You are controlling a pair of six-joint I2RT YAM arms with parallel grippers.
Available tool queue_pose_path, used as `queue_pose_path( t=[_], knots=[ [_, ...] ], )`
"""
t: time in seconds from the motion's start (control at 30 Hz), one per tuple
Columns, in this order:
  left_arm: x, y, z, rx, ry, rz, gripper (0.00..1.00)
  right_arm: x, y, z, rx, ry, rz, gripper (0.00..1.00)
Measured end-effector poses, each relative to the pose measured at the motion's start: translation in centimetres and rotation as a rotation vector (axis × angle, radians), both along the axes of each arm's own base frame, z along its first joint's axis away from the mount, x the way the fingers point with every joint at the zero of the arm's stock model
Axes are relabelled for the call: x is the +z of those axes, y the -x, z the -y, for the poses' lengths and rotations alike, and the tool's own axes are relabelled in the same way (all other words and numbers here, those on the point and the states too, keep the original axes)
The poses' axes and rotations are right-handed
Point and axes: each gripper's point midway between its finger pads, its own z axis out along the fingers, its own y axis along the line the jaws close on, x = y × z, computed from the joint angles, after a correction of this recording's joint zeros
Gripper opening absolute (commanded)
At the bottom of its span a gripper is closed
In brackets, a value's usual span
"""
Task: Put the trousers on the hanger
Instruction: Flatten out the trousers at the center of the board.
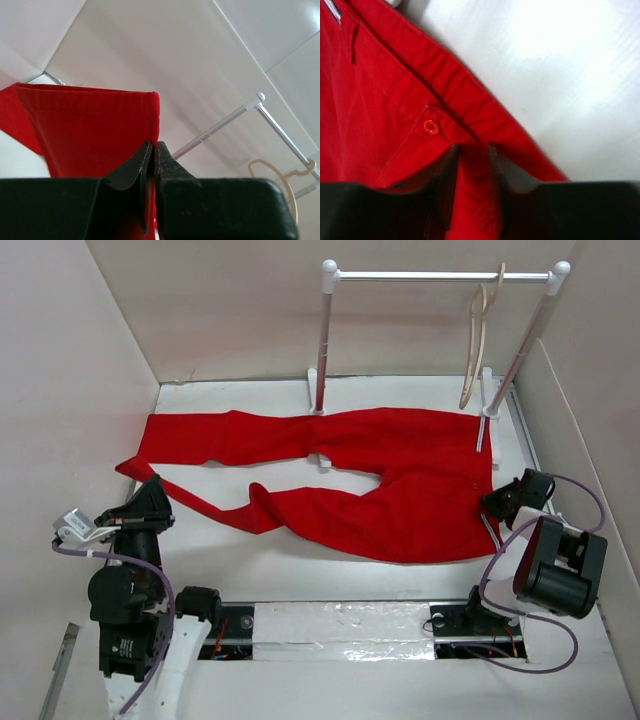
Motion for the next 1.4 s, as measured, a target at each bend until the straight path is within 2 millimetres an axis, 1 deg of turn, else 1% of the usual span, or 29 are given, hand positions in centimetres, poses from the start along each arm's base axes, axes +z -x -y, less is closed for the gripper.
queue_pose_path(
  t=[0.03,0.17,0.33,0.4,0.5,0.6,0.67,0.7,0.77,0.8,0.83,0.87,0.93,0.97,1.0,1.1,1.17,1.23,1.33,1.4],
  knots=[
    [-0.1,0.2,0.0,-0.004,-0.014,-0.002,0.00,-0.1,-0.5,-0.3,0.008,-0.028,0.014,0.00],
    [-0.1,1.0,0.2,-0.020,-0.037,0.007,0.00,-0.2,-1.8,-1.0,0.035,-0.090,0.060,0.00],
    [-0.2,1.7,0.1,-0.032,-0.053,0.016,0.00,0.4,-2.8,-0.7,0.031,-0.093,0.080,0.00],
    [-0.6,1.6,0.1,-0.032,-0.060,0.010,0.00,1.3,-3.9,0.1,0.028,-0.072,0.096,0.00],
    [-1.6,1.3,0.2,-0.032,-0.069,-0.014,0.00,3.7,-6.2,1.6,0.028,-0.016,0.148,0.00],
    [-2.7,0.9,0.3,-0.034,-0.077,-0.036,0.00,5.5,-7.5,2.4,0.033,0.024,0.194,0.00],
    [-3.2,0.8,0.3,-0.035,-0.082,-0.049,0.00,5.6,-7.5,2.3,0.039,0.037,0.195,0.09],
    [-3.4,0.8,0.4,-0.036,-0.082,-0.052,0.00,5.5,-7.5,2.2,0.044,0.046,0.190,0.24],
    [-3.6,0.8,0.4,-0.041,-0.084,-0.053,0.00,5.2,-7.4,2.0,0.046,0.058,0.165,0.47],
    [-3.5,0.8,0.5,-0.042,-0.085,-0.053,0.00,5.1,-7.4,2.1,0.042,0.065,0.144,0.68],
    [-3.5,0.7,0.5,-0.047,-0.086,-0.053,0.00,5.2,-7.4,2.3,0.032,0.068,0.132,0.74],
    [-3.6,0.7,0.6,-0.052,-0.087,-0.053,0.00,5.3,-7.4,2.5,0.029,0.083,0.126,0.76],
    [-3.5,0.8,0.8,-0.061,-0.088,-0.050,0.00,5.5,-6.6,2.8,0.008,0.098,0.104,0.76],
    [-3.5,0.8,0.9,-0.066,-0.088,-0.048,0.00,5.7,-5.9,3.0,-0.009,0.106,0.093,0.76],
    [-3.4,0.9,0.9,-0.070,-0.088,-0.044,0.00,6.1,-5.0,3.3,-0.035,0.122,0.090,0.73],
    [-3.2,1.1,0.9,-0.071,-0.085,-0.032,0.00,7.1,-1.5,4.0,-0.126,0.171,0.085,0.68],
    [-3.2,1.2,0.9,-0.071,-0.085,-0.029,0.00,7.2,1.0,4.2,-0.186,0.200,0.083,0.65],
    [-3.2,1.2,0.8,-0.070,-0.084,-0.029,0.00,6.5,3.0,4.4,-0.235,0.205,0.057,0.62],
    [-3.2,1.2,0.7,-0.066,-0.082,-0.030,0.00,4.1,5.8,4.5,-0.297,0.178,-0.044,0.61],
    [-3.2,1.1,0.7,-0.067,-0.079,-0.031,0.00,2.9,7.3,4.9,-0.335,0.160,-0.114,0.61]
  ],
)
